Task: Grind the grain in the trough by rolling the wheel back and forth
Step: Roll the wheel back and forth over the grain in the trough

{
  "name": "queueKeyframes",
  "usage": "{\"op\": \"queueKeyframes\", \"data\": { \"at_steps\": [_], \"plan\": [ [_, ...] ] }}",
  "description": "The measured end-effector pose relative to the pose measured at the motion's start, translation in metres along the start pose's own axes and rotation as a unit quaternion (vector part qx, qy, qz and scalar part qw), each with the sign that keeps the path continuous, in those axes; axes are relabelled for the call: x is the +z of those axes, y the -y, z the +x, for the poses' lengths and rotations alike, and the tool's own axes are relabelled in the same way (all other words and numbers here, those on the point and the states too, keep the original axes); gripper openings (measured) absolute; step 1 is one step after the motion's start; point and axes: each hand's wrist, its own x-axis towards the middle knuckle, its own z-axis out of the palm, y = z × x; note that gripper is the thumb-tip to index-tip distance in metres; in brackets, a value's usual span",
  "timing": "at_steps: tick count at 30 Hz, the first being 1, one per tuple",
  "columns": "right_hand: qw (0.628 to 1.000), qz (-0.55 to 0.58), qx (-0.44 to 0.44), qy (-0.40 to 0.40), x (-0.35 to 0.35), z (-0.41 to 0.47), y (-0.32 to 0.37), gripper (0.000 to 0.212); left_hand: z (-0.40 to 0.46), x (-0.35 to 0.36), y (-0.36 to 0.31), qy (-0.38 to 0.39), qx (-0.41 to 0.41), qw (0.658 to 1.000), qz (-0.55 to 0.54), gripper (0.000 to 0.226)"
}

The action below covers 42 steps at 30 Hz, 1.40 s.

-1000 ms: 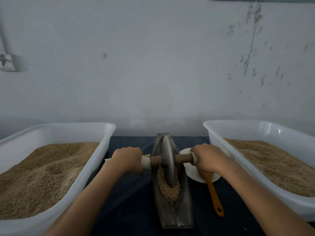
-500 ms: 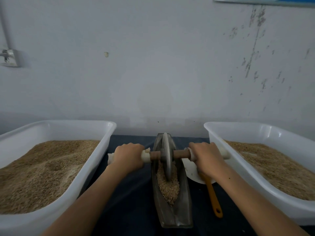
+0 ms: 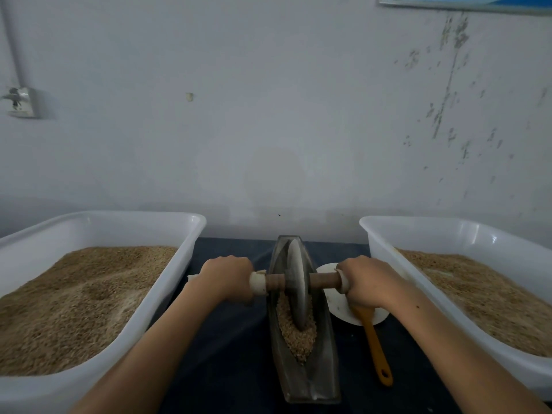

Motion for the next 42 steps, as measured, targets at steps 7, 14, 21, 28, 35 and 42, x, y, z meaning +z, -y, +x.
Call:
{"op": "queueKeyframes", "data": {
  "at_steps": [7,14,21,28,35,42],
  "plan": [
    [0.999,-0.019,0.014,-0.045,0.006,0.001,0.004,0.017,-0.001,0.003,-0.004,-0.093,0.009,0.996,0.015,0.023],
    [0.992,-0.014,-0.005,-0.127,0.014,0.004,0.002,0.020,0.000,0.006,-0.001,-0.087,0.004,0.996,0.007,0.025],
    [1.000,0.005,-0.007,0.003,0.004,0.004,-0.003,0.025,0.000,-0.003,0.000,0.016,0.005,1.000,0.006,0.035],
    [1.000,-0.001,-0.003,-0.031,0.005,0.003,-0.001,0.017,-0.001,0.000,-0.001,-0.027,-0.002,1.000,0.006,0.031],
    [0.988,-0.036,-0.003,-0.151,0.017,0.008,0.001,0.020,-0.002,0.007,0.000,-0.109,0.009,0.994,-0.003,0.022],
    [0.999,-0.018,-0.010,-0.045,0.009,0.007,-0.004,0.019,-0.002,0.000,0.000,-0.028,0.006,1.000,0.009,0.034]
  ]
}}
